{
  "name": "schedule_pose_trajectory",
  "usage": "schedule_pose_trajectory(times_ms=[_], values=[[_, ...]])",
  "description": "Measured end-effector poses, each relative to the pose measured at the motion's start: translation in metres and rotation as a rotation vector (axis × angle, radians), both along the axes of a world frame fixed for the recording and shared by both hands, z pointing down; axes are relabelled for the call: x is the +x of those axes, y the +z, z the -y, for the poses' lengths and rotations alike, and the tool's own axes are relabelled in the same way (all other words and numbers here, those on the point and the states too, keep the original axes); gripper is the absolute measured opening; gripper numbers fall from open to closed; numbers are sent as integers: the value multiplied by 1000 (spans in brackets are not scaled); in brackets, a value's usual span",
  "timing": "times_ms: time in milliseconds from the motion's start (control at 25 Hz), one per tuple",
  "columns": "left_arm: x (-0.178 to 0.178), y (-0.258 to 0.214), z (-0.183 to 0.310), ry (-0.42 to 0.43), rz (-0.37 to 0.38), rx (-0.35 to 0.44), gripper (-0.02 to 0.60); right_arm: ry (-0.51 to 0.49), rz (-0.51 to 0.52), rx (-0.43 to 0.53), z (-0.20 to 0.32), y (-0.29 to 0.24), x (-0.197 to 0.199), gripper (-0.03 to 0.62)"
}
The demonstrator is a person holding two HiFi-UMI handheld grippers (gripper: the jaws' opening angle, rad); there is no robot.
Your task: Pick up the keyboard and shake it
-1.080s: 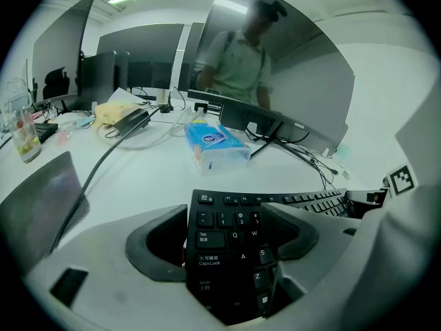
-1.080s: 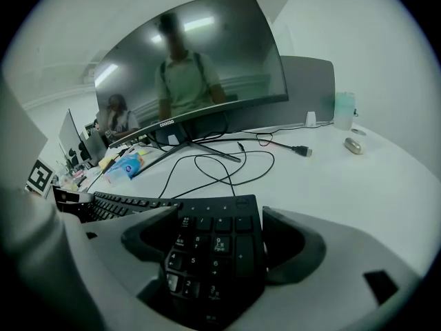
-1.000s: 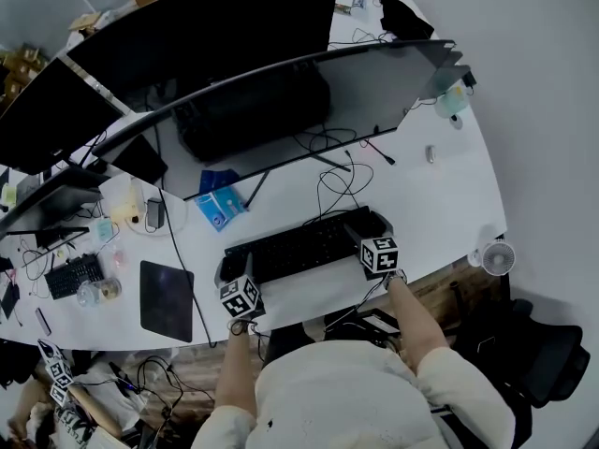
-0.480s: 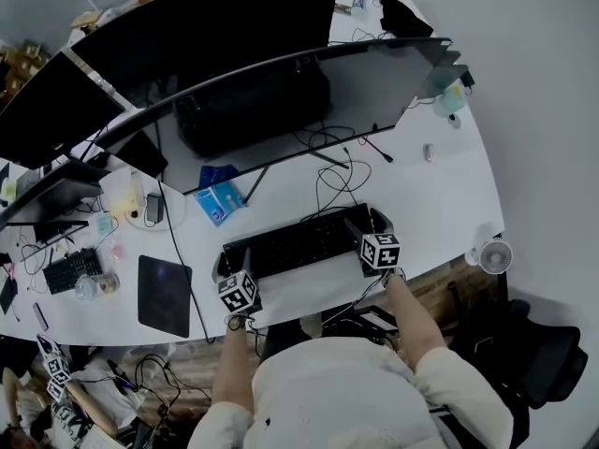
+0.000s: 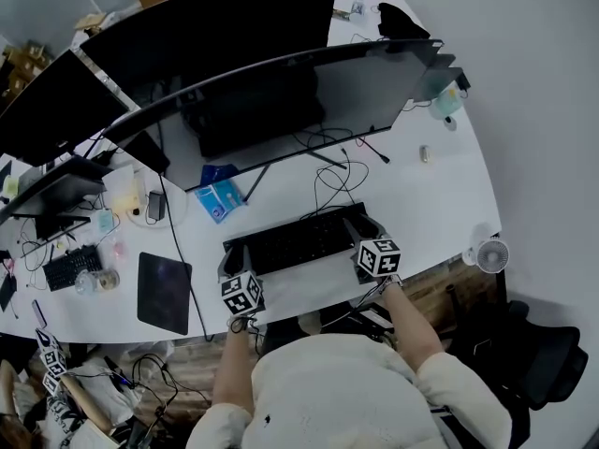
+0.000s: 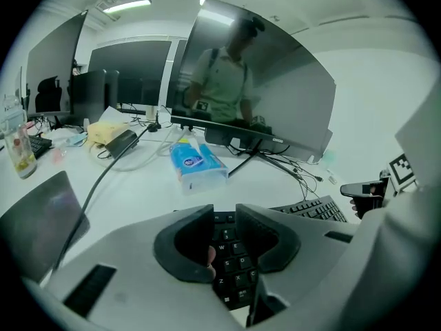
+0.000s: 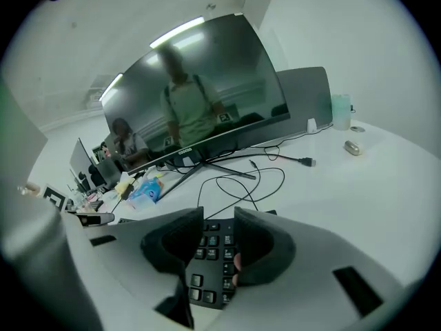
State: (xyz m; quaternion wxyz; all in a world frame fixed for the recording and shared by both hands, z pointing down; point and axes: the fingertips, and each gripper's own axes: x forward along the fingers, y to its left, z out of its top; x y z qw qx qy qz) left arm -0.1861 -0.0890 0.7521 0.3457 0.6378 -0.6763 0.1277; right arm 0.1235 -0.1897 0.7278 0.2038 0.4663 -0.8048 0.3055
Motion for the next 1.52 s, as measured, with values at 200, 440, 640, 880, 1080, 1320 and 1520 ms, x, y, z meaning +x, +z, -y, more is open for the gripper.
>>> schedule_pose_trajectory(times_ms=[200, 440, 640, 880, 1080, 1320, 1520], values=[[9, -22, 0, 31, -1, 43, 50, -31, 25, 31, -6, -23, -13, 47], [20, -48, 0, 93, 12, 90, 21, -47, 57, 54, -13, -45, -25, 0], [26, -74, -1, 106, 5, 138, 15, -60, 77, 87, -18, -72, -35, 0], [36, -109, 1, 130, 3, 206, 14, -60, 98, 129, -27, -103, -44, 0], [42, -136, 2, 149, 17, 262, 14, -66, 102, 173, -33, -129, -49, 0], [40, -169, 6, 138, 30, 331, 14, -80, 112, 258, -33, -168, -55, 0], [37, -199, 8, 129, 44, 392, 14, -88, 148, 323, -33, -205, -61, 0]])
